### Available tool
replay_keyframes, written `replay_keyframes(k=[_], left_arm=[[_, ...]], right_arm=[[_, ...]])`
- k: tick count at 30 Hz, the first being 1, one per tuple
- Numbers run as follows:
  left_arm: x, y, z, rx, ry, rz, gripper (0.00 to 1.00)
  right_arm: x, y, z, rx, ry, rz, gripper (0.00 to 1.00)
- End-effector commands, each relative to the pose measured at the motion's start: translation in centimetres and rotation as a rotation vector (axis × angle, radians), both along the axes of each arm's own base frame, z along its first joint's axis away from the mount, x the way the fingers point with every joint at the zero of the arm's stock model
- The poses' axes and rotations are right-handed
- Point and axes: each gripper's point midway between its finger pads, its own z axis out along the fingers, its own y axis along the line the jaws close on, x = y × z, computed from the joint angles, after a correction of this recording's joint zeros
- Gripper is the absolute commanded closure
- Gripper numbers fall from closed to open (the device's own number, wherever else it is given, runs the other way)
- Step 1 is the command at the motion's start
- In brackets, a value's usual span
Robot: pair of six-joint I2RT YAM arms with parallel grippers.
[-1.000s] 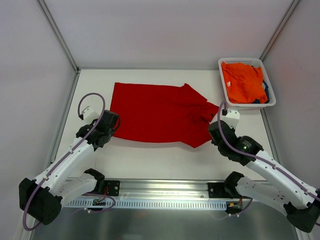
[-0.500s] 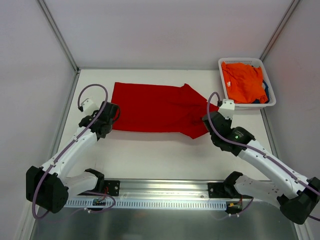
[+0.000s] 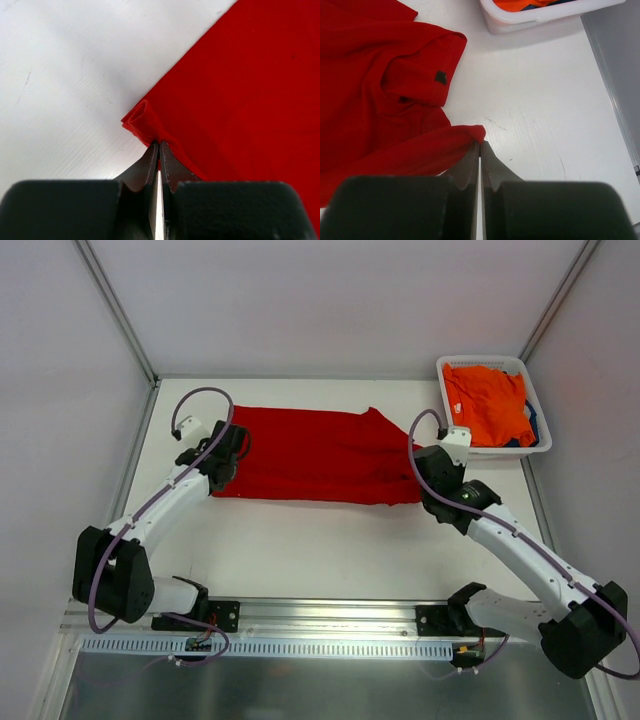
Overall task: Fold and stack the t-shirts
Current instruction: Fold the tshirt
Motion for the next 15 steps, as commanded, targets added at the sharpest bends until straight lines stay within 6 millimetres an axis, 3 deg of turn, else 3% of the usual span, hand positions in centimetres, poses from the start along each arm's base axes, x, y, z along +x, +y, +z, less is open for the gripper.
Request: replay_keyframes(k=[1,15], left_arm=[[2.5,0.0,1.6,0.009,-0.057,0.001,1.0],[5.4,0.3,-1.7,0.019,0.007,0.019,1.0]], right_arm=[[2.2,0.1,1.8,0.016,-0.055,-0.009,1.0],[7.0,1.0,-1.1,0.011,0.015,-0.009,1.0]])
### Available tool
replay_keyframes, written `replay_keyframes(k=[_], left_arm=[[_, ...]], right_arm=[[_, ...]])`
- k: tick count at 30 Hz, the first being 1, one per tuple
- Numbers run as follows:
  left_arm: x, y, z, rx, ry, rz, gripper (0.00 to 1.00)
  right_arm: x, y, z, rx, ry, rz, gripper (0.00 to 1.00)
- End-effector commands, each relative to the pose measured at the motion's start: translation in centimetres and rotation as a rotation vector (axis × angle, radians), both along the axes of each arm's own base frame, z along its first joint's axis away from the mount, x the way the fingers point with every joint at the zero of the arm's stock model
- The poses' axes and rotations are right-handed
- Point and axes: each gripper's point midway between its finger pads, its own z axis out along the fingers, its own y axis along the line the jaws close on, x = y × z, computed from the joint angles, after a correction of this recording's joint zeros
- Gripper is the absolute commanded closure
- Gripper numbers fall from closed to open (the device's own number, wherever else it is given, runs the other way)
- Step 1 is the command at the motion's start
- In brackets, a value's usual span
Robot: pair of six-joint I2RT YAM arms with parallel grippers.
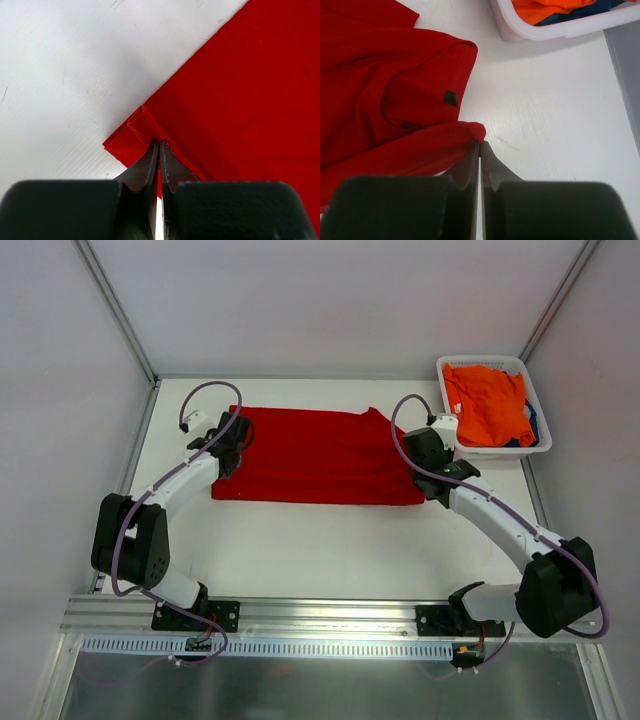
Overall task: Fold and stack the t-shirts
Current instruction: Fold the tshirt
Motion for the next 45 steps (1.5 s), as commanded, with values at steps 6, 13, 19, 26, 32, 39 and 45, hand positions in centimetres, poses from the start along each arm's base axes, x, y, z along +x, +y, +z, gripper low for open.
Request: replay_keyframes(k=[6,13,19,26,32,39,45], left_arm=[[2.9,0.7,-0.4,0.006,-0.006,0.011,1.0],[4.8,0.7,-1.2,0.016,0.013,-0.001,1.0],[6.1,0.6,-2.2,0.018,0.036,-0.012,1.0],[7.1,0.5,-3.2,0.023,0.062,-0.023,0.91],[7.3,0.9,-3.2,0.042,0.068,-0.024,0.19],[7.2,1.1,-2.3,0.041,0.052,-0.026,0.03],[5.6,1.1,-1.1,0.01,0.021,-0.022,0.03]], right_arm=[[4.2,1.3,0.7,0.028,-0.036,0.01,1.0],[5.9,1.5,-0.7,0.025,-0.007,0.007,1.0],[6.6,1.5,-1.8,0.021,0.016,0.002,1.0],[7.2,1.5,-2.9,0.014,0.044,-0.005,0.96],[7.7,1.6,-3.2,0.009,0.054,-0.002,0.63],[7.9,1.3,-2.0,-0.007,0.044,-0.011,0.54],[7.0,2.0,1.3,0.045,-0.009,0.026,0.57]])
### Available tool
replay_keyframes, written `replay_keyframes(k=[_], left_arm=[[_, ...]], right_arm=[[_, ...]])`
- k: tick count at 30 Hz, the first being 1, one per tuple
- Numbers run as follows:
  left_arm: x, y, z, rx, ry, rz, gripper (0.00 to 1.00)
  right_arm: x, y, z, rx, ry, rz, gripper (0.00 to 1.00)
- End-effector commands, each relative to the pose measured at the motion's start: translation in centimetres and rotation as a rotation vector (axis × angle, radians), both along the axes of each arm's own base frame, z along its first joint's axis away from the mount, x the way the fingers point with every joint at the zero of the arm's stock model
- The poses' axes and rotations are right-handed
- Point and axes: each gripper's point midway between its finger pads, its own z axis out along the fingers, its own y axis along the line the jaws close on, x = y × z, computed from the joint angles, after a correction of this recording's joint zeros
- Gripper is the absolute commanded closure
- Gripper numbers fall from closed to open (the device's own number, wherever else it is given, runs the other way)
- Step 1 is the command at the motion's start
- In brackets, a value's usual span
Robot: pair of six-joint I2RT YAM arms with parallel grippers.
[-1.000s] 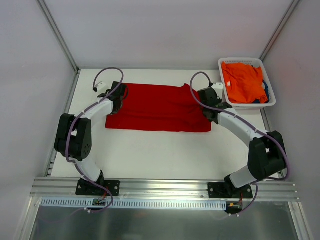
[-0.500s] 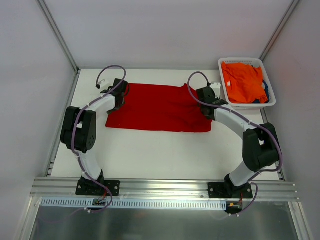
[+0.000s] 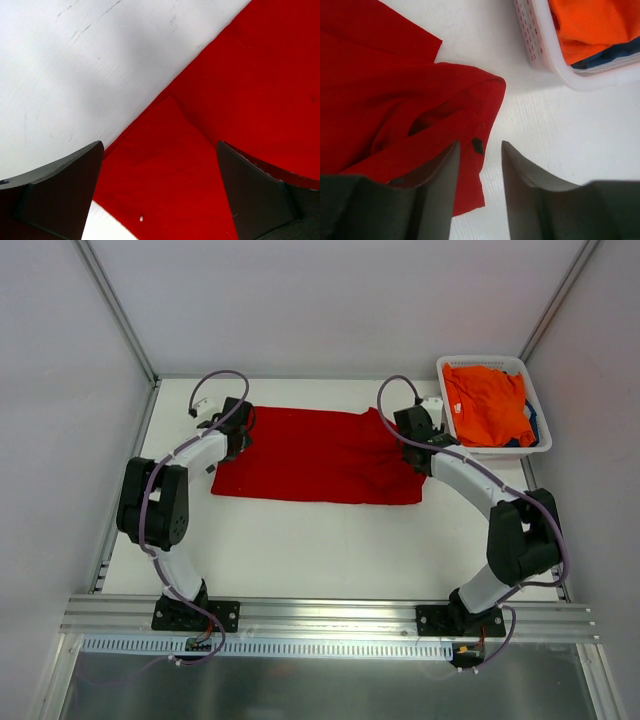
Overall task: Fold and stack the t-shirts
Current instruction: Fold the tshirt
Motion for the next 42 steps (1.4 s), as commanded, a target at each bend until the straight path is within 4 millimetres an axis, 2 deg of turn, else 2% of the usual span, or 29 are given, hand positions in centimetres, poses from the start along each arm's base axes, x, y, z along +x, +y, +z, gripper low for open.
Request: replay_keyframes(k=[1,2,3,5,6,9,12,19,28,32,42], left_arm=[[-0.7,0.4,3.3,-0.031,-0.08,0.012,0.03],[-1.4,0.5,2.9,-0.034,-0.069,0.012,0.03],[-1.6,0.3,2.9,-0.048,-0.07,0.008,0.03],[-2.6,0.3,2.4,-0.062,-0.059,0.008,0.04],[-2.9,0.0,2.1,-0.077,-0.054,0.006,0.04],[-4.1,-0.3,1.0,-0.103,-0.029,0.006,0.04],[-4.9,-0.9,-0.1,-0.116,0.0,-0.006,0.04],[-5.4,-2.0,-1.6,-0.116,0.041,-0.03,0.04],[-4.9,-2.4,-2.6,-0.101,0.068,-0.043,0.04],[-4.8,-2.3,-3.1,-0.091,0.083,-0.042,0.04],[-4.5,-2.5,-4.2,-0.084,0.114,-0.06,0.04]], right_arm=[[-0.3,0.6,4.7,0.052,-0.094,0.021,0.61],[-0.7,0.6,5.5,0.066,-0.114,0.027,0.65],[-1.2,1.3,5.6,0.079,-0.113,0.045,0.75],[-2.1,1.6,5.7,0.094,-0.114,0.053,0.86],[-2.7,2.1,5.0,0.1,-0.096,0.068,0.93],[-4.3,3.0,3.1,0.13,-0.039,0.085,0.98],[-5.7,3.6,1.0,0.154,0.013,0.093,0.99],[-7.4,4.6,-2.2,0.203,0.08,0.099,1.0],[-7.3,5.6,-5.0,0.215,0.14,0.114,1.0],[-7.4,6.2,-6.9,0.233,0.185,0.118,1.0],[-7.9,7.3,-9.7,0.266,0.26,0.135,1.0]])
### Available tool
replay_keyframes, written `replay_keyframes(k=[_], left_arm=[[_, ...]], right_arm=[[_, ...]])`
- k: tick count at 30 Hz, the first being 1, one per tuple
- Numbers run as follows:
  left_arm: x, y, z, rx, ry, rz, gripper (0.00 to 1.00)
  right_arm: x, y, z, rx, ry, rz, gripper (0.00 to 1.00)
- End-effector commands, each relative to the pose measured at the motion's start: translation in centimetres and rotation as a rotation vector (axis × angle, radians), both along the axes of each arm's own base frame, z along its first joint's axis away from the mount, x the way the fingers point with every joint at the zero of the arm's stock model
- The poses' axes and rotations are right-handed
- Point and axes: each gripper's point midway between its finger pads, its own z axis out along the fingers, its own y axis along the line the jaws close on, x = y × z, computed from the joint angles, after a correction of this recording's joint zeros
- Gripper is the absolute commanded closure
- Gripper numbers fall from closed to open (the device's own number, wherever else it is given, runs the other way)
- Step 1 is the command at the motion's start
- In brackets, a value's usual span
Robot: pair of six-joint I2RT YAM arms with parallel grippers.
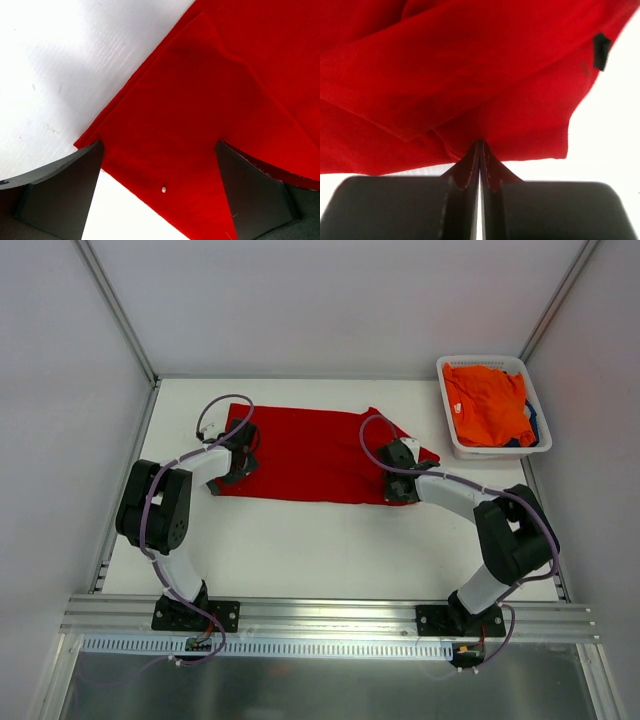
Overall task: Fold and stack the t-shirts
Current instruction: Fold the tshirt
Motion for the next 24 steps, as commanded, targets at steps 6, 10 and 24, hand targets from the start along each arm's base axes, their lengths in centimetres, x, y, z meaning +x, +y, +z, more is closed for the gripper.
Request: replay_keyframes(k=[6,10,24], left_arm=[[0.1,-0.4,0.4,0.0,-0.008,-0.018,0.03],[-1.3,-0.2,0.2,-0.001,-0.003,-0.009,0.03],[-7.4,-1.6,0.6,-0.067,-0.015,-0.017,0.04]], right_arm=[[-1.3,1.4,-2.3,0.083,0.061,-0.004,1.0],[-2.7,1.3,-2.8,0.112,0.083,-0.012,1.0],[-8.6,0.4,-0.6,0.128,0.058,-0.041,1.0]])
